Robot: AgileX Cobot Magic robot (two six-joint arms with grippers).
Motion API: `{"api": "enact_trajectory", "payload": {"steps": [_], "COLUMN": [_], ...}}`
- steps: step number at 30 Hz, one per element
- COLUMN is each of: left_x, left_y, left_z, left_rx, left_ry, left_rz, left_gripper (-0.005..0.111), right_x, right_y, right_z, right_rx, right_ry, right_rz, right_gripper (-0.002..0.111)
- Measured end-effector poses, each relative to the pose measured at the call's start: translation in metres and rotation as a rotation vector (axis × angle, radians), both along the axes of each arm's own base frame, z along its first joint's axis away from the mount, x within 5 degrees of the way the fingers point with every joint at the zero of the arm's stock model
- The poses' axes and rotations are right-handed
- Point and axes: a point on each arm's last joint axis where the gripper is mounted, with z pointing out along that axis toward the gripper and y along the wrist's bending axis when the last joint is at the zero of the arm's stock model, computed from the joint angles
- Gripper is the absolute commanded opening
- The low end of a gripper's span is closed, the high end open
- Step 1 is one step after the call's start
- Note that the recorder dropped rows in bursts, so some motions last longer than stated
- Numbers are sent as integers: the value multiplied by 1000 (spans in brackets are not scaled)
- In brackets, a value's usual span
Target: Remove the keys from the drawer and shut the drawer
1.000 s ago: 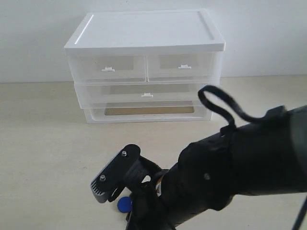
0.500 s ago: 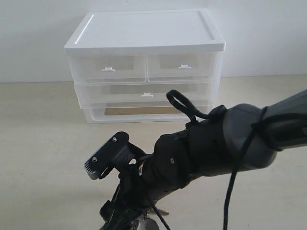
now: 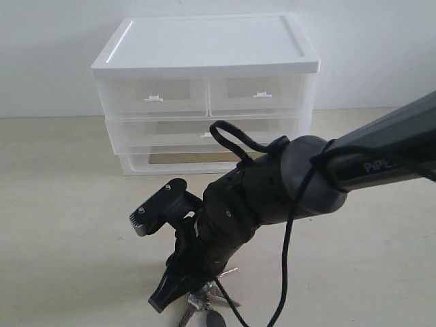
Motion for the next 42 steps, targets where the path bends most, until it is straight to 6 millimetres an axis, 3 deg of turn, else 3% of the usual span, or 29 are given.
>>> {"api": "enact_trajectory", "payload": {"steps": [9,17,21,23,26,30,35,42], "left_x": [0,0,0,0,0,0,0,0], "left_y": [0,0,0,0,0,0,0,0], "left_z": [0,0,0,0,0,0,0,0], "left_rx": [-1,-1,-1,-1,-1,-1,-1,-1], "left_ry": [-2,-2,-2,-2,-2,-2,-2,-2], "left_rz": [0,0,0,0,0,0,0,0], "left_gripper": [4,4,4,4,4,4,4,4], "right_x": [-4,-6,-10,-13,-18,-20,-20,-10], "right_y": [-6,-13,-18,-21,-24,-22,-19,-7], "right_z": [16,77,92,90,78,53,11,4], "right_rx": [-30,51,51,17,-44,-109,-187,-94], "right_ry": [-21,-171,-178,-143,-65,27,109,35], "right_rz": [51,88,87,104,120,151,231,189], "right_gripper": [0,0,6,22,64,105,105,105]}}
